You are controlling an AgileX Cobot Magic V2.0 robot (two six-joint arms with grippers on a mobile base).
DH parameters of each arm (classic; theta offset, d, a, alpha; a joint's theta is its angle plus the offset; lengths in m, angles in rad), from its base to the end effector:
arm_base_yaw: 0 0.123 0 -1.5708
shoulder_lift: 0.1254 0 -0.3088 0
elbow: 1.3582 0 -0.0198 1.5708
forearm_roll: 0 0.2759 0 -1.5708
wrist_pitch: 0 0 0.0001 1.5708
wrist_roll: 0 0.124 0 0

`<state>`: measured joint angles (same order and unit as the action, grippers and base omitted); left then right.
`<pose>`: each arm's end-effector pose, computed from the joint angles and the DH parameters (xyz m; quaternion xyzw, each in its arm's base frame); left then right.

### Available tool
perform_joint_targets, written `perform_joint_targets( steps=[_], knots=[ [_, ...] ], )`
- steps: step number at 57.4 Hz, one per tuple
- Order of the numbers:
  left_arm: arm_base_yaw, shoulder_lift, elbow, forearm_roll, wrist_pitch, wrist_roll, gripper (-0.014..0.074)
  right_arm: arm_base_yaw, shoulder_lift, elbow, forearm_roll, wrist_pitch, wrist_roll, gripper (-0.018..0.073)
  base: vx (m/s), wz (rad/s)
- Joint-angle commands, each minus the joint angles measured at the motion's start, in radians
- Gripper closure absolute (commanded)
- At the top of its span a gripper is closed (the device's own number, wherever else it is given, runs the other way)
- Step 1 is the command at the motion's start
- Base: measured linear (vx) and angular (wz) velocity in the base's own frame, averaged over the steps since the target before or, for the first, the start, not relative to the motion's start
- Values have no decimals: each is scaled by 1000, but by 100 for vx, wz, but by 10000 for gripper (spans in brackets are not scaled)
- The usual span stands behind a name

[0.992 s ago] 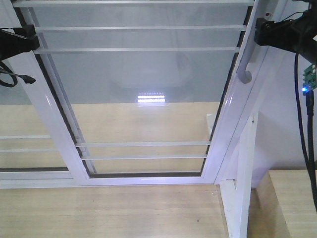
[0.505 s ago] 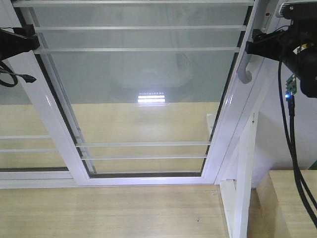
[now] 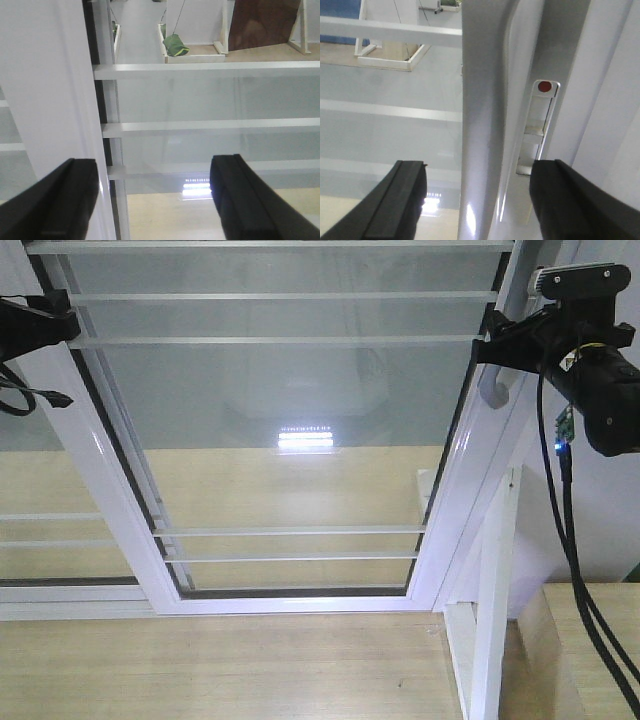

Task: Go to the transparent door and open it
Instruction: 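Raise both arms and bring the right gripper toward the silver handle, then close the right gripper around the curved silver door handle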

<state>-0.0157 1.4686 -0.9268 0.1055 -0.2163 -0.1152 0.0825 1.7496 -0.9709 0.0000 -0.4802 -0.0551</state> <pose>0.3841 -0.0088 0.2989 0.0084 0.7864 -0.0175 0.6174 0.4374 0.0362 0.2308 -0.0535 0.7759 0.0086 0.6285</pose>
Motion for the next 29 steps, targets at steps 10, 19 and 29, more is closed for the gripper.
perform_joint_targets(
  steps=[10,19,29],
  knots=[
    [-6,-29,-35,-6,-87,-6,29,-5,-4,-33,-6,-170,20,66,0,0],
    [-6,-29,-35,-6,-87,-6,30,-5,28,-33,0,-237,19,66,0,0],
    [-6,-29,-35,-6,-84,-6,30,-5,67,-55,0,-283,20,67,0,0]
  ],
)
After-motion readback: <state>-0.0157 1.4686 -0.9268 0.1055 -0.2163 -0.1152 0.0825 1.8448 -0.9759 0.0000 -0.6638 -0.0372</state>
